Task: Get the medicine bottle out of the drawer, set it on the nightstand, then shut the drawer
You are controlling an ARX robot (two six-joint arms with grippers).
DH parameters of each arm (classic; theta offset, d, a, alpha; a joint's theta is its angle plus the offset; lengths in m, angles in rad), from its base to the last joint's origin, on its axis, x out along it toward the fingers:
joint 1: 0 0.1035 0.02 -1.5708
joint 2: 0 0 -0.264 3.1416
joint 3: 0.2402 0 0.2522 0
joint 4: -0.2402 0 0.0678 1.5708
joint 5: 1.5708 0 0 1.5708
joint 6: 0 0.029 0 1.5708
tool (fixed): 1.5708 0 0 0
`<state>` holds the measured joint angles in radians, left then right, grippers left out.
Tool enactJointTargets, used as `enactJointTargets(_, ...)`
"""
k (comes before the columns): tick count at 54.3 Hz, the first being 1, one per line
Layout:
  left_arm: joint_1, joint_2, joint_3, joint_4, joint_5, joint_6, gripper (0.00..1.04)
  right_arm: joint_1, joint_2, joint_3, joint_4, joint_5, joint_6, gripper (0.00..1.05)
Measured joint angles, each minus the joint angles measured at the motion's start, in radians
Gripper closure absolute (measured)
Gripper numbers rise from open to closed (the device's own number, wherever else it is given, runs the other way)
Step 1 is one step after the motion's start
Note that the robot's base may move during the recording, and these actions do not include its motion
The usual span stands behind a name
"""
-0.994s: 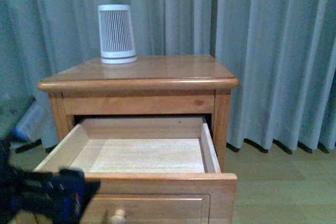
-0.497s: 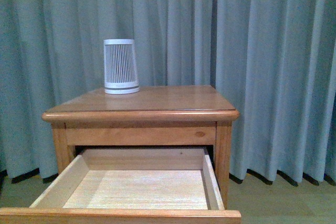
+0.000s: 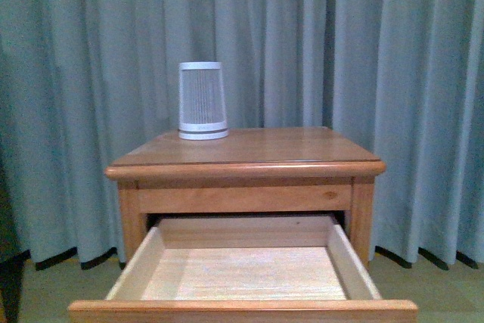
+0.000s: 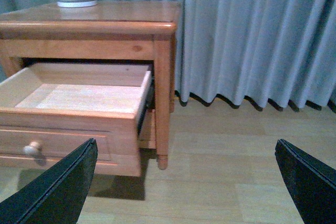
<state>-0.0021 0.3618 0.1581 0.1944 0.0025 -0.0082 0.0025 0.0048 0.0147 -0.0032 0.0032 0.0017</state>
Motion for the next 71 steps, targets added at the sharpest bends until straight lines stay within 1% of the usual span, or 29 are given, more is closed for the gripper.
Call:
enactJointTargets(11,0.0,-0.08,-0.063,-0.006,-0.007,0.0,1.01,-0.001,-0.001,0.0,0.002,-0.011,0.0,0.0)
enactJointTargets(30,0.0,-0.163,-0.103,-0.044,-0.003,0.0,1.02,-0.001,-0.002,0.0,0.001,-0.008,0.001,0.0)
enactJointTargets(31,0.0,-0.168,-0.106,-0.047,-0.003,0.0,1.02,-0.011,0.012,0.004,-0.01,-0.035,0.015,0.0)
enactJointTargets(33,0.0,-0.186,-0.107,-0.064,-0.004,0.0,1.02,-0.043,0.067,0.024,-0.01,-0.142,0.061,0.0)
enactJointTargets(34,0.0,-0.218,-0.107,-0.116,-0.003,0.0,1.01,-0.063,0.153,0.055,0.024,-0.208,0.093,0.0)
enactJointTargets(35,0.0,-0.246,-0.109,-0.15,-0.002,-0.001,1.0,-0.068,0.216,0.085,0.06,-0.242,0.109,0.0)
enactJointTargets(36,0.0,-0.271,-0.112,-0.173,-0.003,0.0,0.97,-0.07,0.304,0.129,0.105,-0.264,0.125,0.0)
enactJointTargets(37,0.0,-0.29,-0.114,-0.186,-0.003,0.0,0.94,-0.069,0.336,0.148,0.122,-0.265,0.131,0.0)
enactJointTargets(41,0.0,-0.312,-0.114,-0.192,-0.003,0.0,0.81,-0.053,0.584,0.339,0.222,-0.241,0.133,0.0)
enactJointTargets(44,0.0,-0.316,-0.114,-0.195,-0.003,0.0,0.71,-0.027,0.747,0.493,0.21,-0.21,0.129,0.0)
enactJointTargets(49,0.0,-0.316,-0.114,-0.195,-0.003,0.0,0.53,0.043,1.059,0.778,0.12,-0.116,0.106,0.0)
enactJointTargets(52,0.0,-0.316,-0.114,-0.195,-0.003,0.0,0.43,0.076,1.191,0.899,0.06,-0.087,0.107,0.0)
enactJointTargets(54,0.0,-0.316,-0.114,-0.195,-0.003,0.0,0.37,0.101,1.287,0.995,-0.01,-0.079,0.117,0.0)
enactJointTargets(57,0.0,-0.316,-0.114,-0.195,-0.003,0.0,0.27,0.132,1.414,1.125,-0.107,-0.061,0.148,0.0)
enactJointTargets(63,0.0,-0.317,-0.114,-0.195,-0.003,0.0,0.08,0.174,1.619,1.328,-0.254,-0.018,0.188,0.0)
enactJointTargets(65,0.0,-0.317,-0.114,-0.195,-0.003,0.002,0.05,0.183,1.693,1.395,-0.303,0.0,0.194,0.0)
enactJointTargets(68,0.0,-0.317,-0.114,-0.195,-0.003,0.002,0.07,0.191,1.781,1.474,-0.365,0.015,0.219,0.0)
enactJointTargets(71,0.0,-0.317,-0.114,-0.195,-0.003,0.002,0.07,0.192,1.876,1.559,-0.445,0.027,0.238,0.0)
